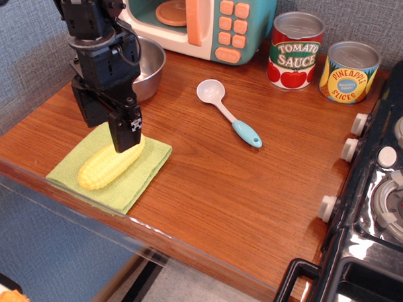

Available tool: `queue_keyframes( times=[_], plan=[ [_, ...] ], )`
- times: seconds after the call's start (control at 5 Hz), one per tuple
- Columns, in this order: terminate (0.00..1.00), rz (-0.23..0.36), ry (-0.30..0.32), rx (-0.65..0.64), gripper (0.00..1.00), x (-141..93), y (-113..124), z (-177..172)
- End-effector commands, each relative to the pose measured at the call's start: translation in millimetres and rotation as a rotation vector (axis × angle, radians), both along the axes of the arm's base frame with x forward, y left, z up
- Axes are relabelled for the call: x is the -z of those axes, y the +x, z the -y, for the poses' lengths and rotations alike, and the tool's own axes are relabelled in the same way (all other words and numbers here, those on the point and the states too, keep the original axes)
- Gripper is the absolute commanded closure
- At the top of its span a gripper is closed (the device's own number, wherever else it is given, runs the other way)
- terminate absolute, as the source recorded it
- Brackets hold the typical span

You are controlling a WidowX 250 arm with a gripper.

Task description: Pick up the spoon and place it on the left of the green cloth

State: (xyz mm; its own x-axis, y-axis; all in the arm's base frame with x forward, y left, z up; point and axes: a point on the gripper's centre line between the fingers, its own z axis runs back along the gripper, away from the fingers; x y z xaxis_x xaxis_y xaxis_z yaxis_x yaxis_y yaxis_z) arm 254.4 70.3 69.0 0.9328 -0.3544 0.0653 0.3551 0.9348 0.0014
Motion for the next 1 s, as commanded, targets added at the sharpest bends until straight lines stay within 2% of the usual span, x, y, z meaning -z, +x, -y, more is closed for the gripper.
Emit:
queue_keyframes(
  times=[0.0,0.4,0.6,0.8],
  plan=[
    [0.00,0.000,0.000,0.000,0.00,0,0,0],
    [0.00,0.062,-0.011,-0.108,0.00,-24,60,-24],
    [0.00,0.062,-0.025,-0.096,0.00,-24,77,-18],
    [0.00,0.047,-0.054,-0.033,0.00,-15,93,23]
  ],
)
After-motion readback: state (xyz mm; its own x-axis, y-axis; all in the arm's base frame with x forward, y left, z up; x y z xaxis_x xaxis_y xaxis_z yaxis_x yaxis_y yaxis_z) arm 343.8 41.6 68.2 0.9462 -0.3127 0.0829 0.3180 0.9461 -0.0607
